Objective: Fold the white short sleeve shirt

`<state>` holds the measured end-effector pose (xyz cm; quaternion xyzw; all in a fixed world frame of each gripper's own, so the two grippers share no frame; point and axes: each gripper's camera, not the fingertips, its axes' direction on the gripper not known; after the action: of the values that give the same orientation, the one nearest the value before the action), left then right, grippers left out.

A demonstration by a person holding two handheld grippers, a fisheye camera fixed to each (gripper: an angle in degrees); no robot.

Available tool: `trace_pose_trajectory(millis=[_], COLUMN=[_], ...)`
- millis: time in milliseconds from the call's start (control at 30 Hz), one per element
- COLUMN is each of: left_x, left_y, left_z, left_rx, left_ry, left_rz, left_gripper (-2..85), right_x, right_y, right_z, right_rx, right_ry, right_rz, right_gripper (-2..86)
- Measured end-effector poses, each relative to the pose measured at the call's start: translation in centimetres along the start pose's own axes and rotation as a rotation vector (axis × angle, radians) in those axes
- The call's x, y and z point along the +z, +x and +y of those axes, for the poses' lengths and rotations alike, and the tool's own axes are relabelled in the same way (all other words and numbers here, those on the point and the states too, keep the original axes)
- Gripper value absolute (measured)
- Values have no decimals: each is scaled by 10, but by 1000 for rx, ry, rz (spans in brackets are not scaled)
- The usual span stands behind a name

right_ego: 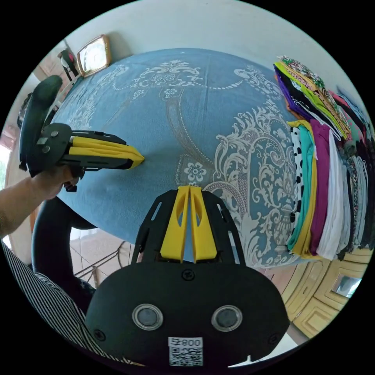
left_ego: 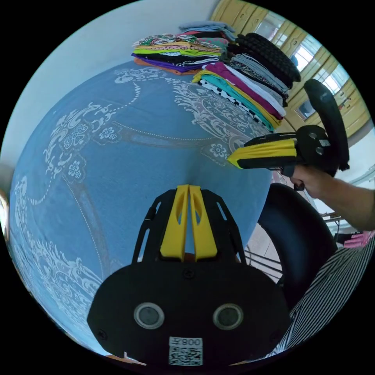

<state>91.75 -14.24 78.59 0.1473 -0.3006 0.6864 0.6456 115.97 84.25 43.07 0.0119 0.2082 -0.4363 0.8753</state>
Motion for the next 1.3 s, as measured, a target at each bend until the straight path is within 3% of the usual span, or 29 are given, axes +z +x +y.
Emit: trace_pose_trajectory(millis=[67, 200, 467, 800, 1133, 1300], left_x=[-13, -33, -81, -139, -207, -260], left_y=[10, 21, 31, 23, 3, -6], left_z=[9, 19, 48, 71, 92, 100], left_rx=[-14, 15, -3, -16, -104, -137], left_ry=[-16, -52, -55, -55, -23, 67], left_rz=[-38, -77, -112, -79, -37, 122], left_gripper=[2, 2, 2, 2, 2, 2], right_x=[-18, -74, -132, -88, -118, -175], right_y=[1, 49, 233, 288, 337, 343], right_z=[14, 40, 67, 118, 254, 334], right_rx=[50, 194, 523, 567, 633, 538], right_ry=[-3, 168, 326, 221, 393, 566], right_rz=[-33, -22, 25, 105, -28, -230], right_gripper=[2, 6, 58, 62, 12, 9])
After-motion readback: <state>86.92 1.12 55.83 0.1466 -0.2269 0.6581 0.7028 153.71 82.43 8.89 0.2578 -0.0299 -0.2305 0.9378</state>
